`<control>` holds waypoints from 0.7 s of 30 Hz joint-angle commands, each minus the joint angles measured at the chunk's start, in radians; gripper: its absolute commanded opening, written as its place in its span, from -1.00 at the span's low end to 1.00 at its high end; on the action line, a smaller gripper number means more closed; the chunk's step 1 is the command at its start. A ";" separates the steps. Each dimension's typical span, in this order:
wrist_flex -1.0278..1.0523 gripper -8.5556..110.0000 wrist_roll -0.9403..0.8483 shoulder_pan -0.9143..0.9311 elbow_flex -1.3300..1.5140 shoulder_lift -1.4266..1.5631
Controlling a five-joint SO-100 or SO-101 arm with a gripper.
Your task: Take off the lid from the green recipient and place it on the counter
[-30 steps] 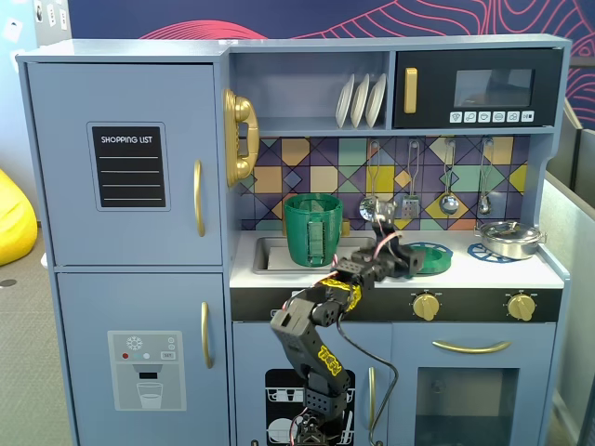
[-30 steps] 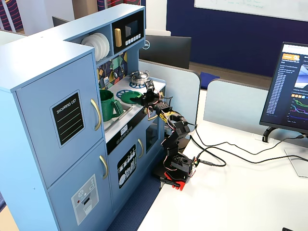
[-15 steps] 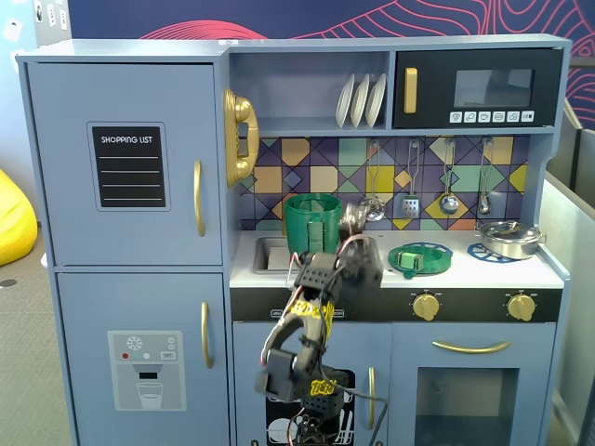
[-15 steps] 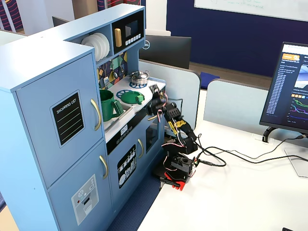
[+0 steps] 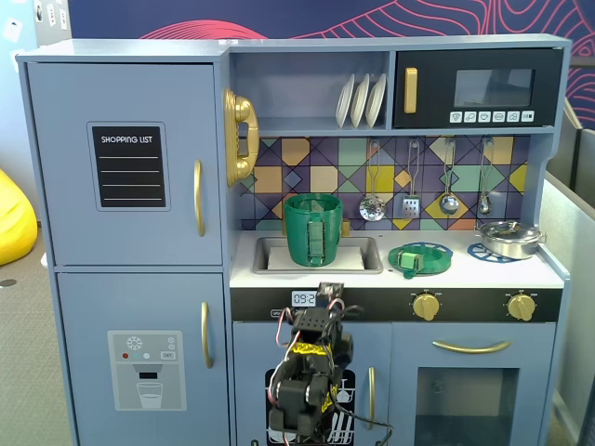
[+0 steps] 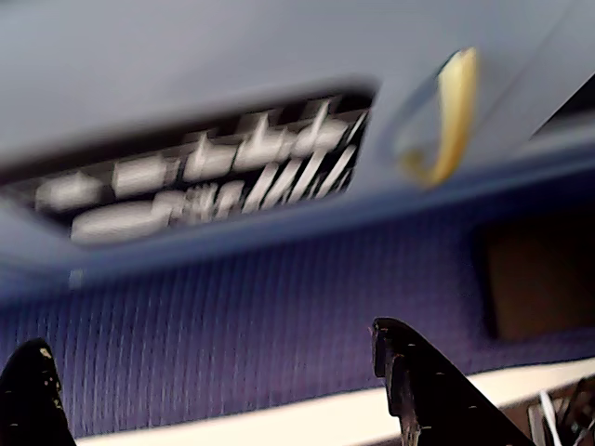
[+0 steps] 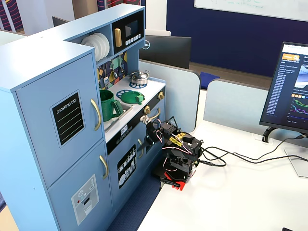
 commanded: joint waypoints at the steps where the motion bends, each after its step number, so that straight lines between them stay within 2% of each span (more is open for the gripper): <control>1: 0.015 -0.23 0.015 -0.043 0.054 0.092; 7: 0.173 -0.32 0.043 -0.044 0.140 0.169; 11: 0.291 -0.54 0.057 -0.081 0.160 0.175; 15: 0.420 -0.86 0.037 -0.130 0.160 0.178; 21: 0.545 -0.86 0.048 -0.133 0.161 0.192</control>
